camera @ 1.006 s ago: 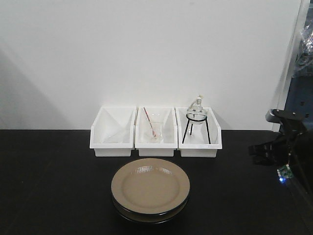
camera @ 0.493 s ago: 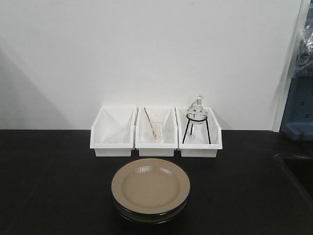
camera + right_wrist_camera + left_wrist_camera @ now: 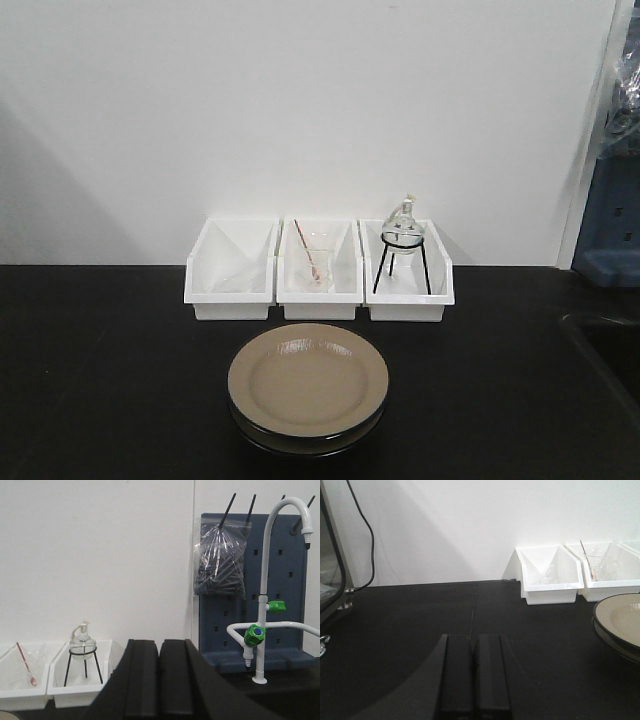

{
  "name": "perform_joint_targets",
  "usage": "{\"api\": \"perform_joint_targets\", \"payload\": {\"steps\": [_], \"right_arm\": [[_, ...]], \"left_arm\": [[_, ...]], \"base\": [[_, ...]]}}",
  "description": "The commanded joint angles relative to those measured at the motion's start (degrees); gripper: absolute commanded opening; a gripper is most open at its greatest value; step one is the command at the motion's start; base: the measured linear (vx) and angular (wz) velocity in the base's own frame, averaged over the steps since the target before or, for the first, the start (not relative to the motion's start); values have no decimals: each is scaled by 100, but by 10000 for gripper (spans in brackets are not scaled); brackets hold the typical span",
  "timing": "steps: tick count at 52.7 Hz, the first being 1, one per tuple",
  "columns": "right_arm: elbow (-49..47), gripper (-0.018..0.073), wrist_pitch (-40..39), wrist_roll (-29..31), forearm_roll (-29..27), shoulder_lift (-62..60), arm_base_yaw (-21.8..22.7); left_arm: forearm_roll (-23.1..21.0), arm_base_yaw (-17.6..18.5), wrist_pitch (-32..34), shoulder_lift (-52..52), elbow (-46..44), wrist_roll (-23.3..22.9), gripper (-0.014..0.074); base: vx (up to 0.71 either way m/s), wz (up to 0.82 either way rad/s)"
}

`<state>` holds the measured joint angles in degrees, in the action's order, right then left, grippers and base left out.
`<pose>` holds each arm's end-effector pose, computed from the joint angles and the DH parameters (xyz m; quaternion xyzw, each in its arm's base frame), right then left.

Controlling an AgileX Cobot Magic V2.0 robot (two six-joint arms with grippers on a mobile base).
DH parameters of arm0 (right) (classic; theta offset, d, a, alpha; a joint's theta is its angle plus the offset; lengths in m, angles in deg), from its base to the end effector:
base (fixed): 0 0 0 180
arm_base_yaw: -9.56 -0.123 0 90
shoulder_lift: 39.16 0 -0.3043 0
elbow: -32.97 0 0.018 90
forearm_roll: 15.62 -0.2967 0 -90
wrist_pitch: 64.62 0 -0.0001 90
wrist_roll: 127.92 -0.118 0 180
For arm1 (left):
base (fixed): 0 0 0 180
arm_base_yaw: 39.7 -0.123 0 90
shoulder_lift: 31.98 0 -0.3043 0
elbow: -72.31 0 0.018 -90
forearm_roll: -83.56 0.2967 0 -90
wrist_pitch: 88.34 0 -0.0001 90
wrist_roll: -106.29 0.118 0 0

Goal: Arrange circular plates on left workspace

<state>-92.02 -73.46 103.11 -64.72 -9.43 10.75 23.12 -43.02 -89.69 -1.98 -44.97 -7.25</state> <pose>0.1443 -0.0166 0.3415 0.0389 0.6349 -0.0602 0.7693 0.1513 0.0063 0.2720 0.0242 0.7273 0.0485 0.6842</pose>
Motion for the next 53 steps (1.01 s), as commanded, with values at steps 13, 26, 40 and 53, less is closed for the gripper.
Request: {"api": "perform_joint_targets", "payload": {"steps": [13,26,40,53], "right_arm": [[-167,-1,-273,22,-256,-65,-30],[-167,-1,-273,22,-256,-65,-30],[-167,-1,-273,29,-256,-65,-30],[-167,-1,-258,29,-256,-65,-30]], "left_arm": [[-24,35,169,32,-142,-15,0],[-24,35,169,32,-142,-15,0],[1055,29,365,-736,234,-312,0],[4263,34,27,-1651,1245,-4687,0]], "base": [[0,0],[0,0],[0,0],[0,0]]}}
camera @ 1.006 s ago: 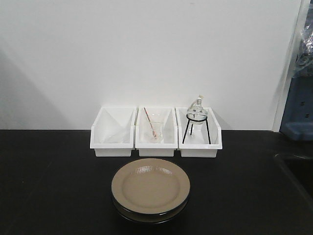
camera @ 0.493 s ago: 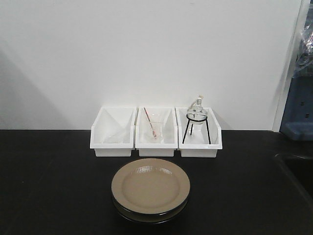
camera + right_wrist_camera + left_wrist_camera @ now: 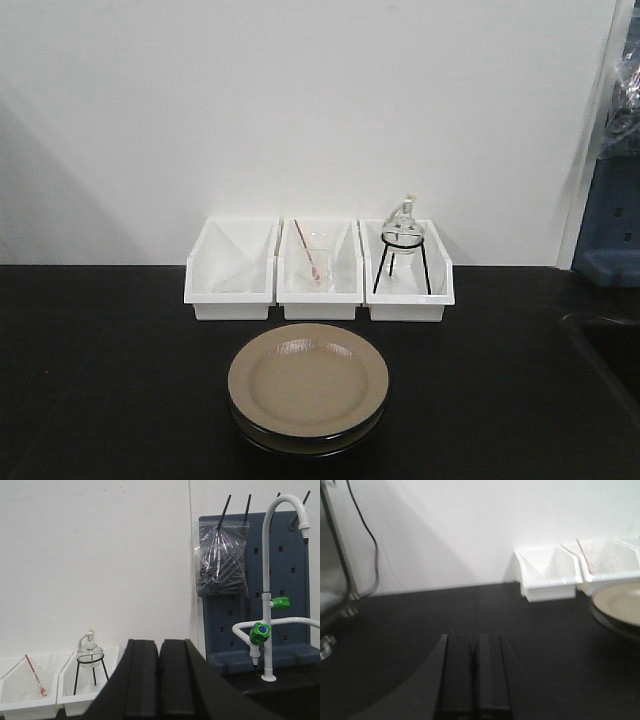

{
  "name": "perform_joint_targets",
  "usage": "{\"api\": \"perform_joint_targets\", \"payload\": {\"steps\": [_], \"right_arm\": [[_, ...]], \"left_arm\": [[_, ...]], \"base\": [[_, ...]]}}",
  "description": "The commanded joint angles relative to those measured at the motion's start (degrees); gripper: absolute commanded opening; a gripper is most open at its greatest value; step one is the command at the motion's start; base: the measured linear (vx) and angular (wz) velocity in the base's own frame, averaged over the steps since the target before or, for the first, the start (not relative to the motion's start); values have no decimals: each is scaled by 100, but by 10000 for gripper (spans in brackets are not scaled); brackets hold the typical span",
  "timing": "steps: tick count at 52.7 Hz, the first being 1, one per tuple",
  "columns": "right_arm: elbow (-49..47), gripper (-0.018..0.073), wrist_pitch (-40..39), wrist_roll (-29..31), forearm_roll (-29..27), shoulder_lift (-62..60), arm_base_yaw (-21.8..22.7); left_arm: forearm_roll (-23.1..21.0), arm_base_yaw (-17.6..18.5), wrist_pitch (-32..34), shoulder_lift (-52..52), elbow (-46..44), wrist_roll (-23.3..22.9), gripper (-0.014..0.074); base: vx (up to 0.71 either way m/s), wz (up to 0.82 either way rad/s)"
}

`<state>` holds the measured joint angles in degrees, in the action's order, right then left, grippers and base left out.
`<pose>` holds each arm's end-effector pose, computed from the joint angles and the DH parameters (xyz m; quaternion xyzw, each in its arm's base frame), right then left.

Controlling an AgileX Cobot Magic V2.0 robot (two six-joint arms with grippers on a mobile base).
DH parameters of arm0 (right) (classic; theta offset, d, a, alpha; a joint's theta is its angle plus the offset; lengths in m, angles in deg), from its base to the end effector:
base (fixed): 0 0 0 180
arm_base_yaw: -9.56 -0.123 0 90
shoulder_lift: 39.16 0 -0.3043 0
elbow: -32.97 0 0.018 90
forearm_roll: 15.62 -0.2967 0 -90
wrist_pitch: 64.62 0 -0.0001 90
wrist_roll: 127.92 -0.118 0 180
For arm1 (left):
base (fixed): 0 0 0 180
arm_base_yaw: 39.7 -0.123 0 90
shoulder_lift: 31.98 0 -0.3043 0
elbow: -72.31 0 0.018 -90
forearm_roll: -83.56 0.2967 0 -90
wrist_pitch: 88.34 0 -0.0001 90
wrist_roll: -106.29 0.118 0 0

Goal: Arrange circular plates on left workspace

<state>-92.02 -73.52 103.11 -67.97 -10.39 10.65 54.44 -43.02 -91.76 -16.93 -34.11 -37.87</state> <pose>0.1407 -0.0171 0.3432 0.0590 0.6293 -0.0395 0.7739 0.1202 0.0035 0.2237 0.0317 0.7163 0.0509 0.6952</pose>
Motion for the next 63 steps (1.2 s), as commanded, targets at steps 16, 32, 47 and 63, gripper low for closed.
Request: {"api": "perform_joint_targets", "payload": {"steps": [16,32,47,63], "right_arm": [[-167,-1,-252,29,70,31,-20],[-167,-1,-252,29,70,31,-20],[-167,-1,-211,29,70,31,-20],[-167,-1,-367,176,176,31,-20]], "left_arm": [[2804,34,408,-948,693,-3074,0],[2786,34,377,-935,686,-3060,0],[2786,34,377,-935,686,-3060,0],[2786,34,377,-935,686,-3060,0]], "base": [[0,0],[0,0],[0,0],[0,0]]}}
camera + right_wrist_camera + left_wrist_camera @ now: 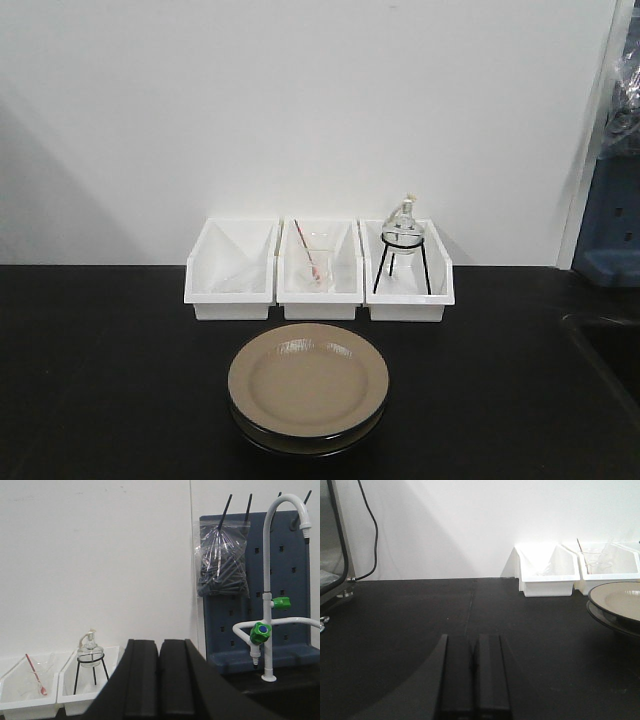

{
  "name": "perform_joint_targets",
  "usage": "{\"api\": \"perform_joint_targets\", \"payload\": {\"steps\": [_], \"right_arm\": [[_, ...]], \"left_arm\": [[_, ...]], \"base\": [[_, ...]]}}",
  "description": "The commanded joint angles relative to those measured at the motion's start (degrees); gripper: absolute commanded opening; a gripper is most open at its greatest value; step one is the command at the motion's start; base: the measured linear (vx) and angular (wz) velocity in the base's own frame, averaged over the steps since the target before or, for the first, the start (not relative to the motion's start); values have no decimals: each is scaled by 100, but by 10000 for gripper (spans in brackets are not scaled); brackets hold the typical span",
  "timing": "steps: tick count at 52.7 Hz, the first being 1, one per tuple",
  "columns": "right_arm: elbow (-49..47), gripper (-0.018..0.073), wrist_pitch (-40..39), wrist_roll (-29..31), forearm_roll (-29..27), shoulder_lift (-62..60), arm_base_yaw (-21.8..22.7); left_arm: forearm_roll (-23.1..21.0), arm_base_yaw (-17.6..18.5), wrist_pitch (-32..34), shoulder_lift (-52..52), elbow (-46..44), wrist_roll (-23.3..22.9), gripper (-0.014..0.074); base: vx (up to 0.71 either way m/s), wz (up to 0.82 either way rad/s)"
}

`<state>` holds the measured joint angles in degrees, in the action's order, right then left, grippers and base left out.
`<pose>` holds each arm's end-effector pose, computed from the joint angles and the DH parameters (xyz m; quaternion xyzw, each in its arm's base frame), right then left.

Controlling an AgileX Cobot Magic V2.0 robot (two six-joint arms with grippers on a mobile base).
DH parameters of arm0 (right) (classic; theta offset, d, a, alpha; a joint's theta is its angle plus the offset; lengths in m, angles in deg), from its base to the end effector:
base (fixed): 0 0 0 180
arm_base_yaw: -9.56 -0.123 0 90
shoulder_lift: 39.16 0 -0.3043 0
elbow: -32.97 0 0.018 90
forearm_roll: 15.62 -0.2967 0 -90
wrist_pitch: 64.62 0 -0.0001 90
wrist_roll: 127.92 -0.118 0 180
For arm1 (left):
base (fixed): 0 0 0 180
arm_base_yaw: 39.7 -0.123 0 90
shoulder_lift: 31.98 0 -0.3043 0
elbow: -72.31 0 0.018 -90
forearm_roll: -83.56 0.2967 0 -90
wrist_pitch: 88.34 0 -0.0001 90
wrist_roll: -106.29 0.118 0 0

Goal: Arrange circular plates on left workspace

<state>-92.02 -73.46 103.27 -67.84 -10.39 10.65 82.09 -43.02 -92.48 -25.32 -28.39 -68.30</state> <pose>0.1407 -0.0169 0.3431 0.0570 0.6296 -0.0411 0.7737 0.1103 0.0062 0.1968 0.0045 0.7077 0.0441 0.7051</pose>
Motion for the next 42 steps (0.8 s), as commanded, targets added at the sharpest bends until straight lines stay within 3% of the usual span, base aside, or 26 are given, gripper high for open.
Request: {"api": "perform_joint_targets", "payload": {"steps": [1,5,12,18,22,29,42], "right_arm": [[-167,-1,-410,173,243,31,-20],[-167,-1,-237,-22,1115,31,-20],[-167,-1,1274,-2046,3954,8,-20],[-11,-1,2408,-3609,5223,-288,-20],[482,-1,2251,-3925,5284,-717,-20],[1620,-1,1407,-3932,4808,-1632,-20],[2568,-1,753,-3937,4774,-2276,-20]], "left_arm": [[21,34,448,-96,115,-17,0],[21,34,448,-96,115,-17,0],[21,34,448,-96,115,-17,0],[21,34,448,-96,115,-17,0],[21,34,448,-96,115,-17,0],[21,34,448,-96,115,-17,0],[21,34,414,-91,115,-17,0]], "base": [[0,0],[0,0],[0,0],[0,0],[0,0],[0,0],[0,0]]}}
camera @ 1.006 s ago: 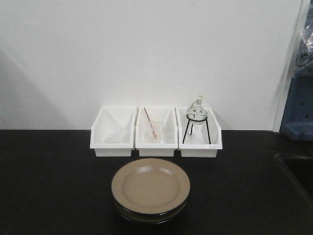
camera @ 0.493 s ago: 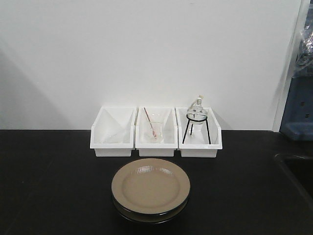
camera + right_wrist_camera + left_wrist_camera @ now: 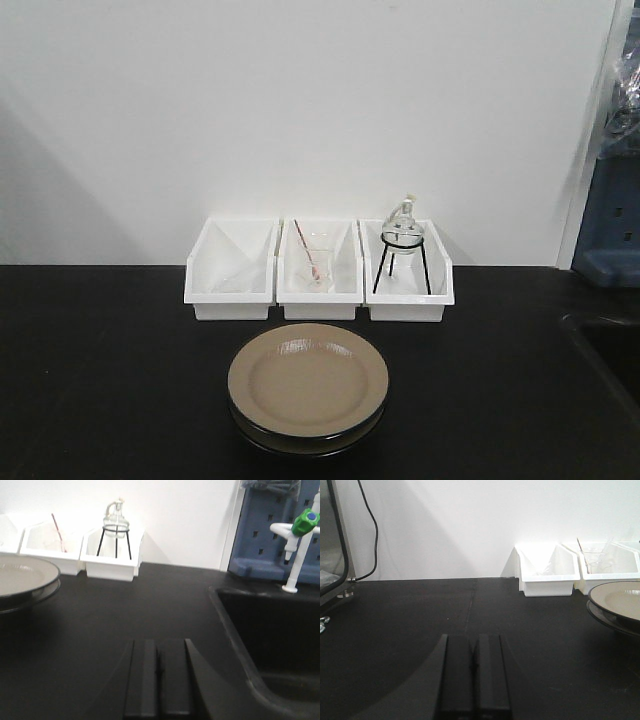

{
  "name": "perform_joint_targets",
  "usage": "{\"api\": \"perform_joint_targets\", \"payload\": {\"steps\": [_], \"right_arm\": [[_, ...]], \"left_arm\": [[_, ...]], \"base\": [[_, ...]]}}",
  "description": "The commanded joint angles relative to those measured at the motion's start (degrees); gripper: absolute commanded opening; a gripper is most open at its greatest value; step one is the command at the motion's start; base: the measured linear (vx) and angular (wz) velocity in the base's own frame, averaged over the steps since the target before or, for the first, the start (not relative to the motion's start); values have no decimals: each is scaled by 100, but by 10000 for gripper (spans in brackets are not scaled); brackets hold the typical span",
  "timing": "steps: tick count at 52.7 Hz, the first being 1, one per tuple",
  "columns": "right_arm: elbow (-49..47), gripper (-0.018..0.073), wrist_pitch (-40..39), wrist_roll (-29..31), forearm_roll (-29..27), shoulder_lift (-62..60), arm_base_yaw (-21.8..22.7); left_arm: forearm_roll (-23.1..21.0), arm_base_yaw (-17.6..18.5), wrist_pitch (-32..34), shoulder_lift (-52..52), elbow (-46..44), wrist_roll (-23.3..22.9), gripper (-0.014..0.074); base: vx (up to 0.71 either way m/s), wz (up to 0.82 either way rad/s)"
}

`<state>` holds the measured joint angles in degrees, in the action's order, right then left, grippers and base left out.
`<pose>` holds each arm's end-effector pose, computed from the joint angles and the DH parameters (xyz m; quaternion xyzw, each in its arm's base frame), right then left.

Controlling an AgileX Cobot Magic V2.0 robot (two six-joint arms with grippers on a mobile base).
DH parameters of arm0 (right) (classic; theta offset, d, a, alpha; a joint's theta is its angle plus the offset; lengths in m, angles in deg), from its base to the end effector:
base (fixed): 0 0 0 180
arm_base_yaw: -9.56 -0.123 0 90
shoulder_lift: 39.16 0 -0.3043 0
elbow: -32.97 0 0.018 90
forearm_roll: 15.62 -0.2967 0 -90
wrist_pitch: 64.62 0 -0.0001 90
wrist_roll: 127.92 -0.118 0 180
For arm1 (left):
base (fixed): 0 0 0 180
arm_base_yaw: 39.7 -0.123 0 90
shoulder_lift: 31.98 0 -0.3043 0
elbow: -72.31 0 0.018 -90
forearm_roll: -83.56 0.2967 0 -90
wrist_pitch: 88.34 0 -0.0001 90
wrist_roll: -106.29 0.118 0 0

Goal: Arrange circular plates on left workspace

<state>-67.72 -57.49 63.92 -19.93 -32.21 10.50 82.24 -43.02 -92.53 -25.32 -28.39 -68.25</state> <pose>0.1106 -0.0007 0.1901 -0.0452 0.7262 -0.0475 0.6844 0.1103 0.0062 0.1967 0.0057 0.7080 0.0454 0.7047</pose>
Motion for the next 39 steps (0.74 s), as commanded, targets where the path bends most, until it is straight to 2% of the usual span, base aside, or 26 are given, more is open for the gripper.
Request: {"api": "perform_joint_targets", "payload": {"steps": [1,39], "right_arm": [[130,-1,-846,10,23,-95,-5],[130,-1,-884,-5,131,-95,-5]], "left_arm": [[6,34,419,-91,115,-22,0],[6,34,419,-91,115,-22,0]], "base": [[0,0],[0,0]]}}
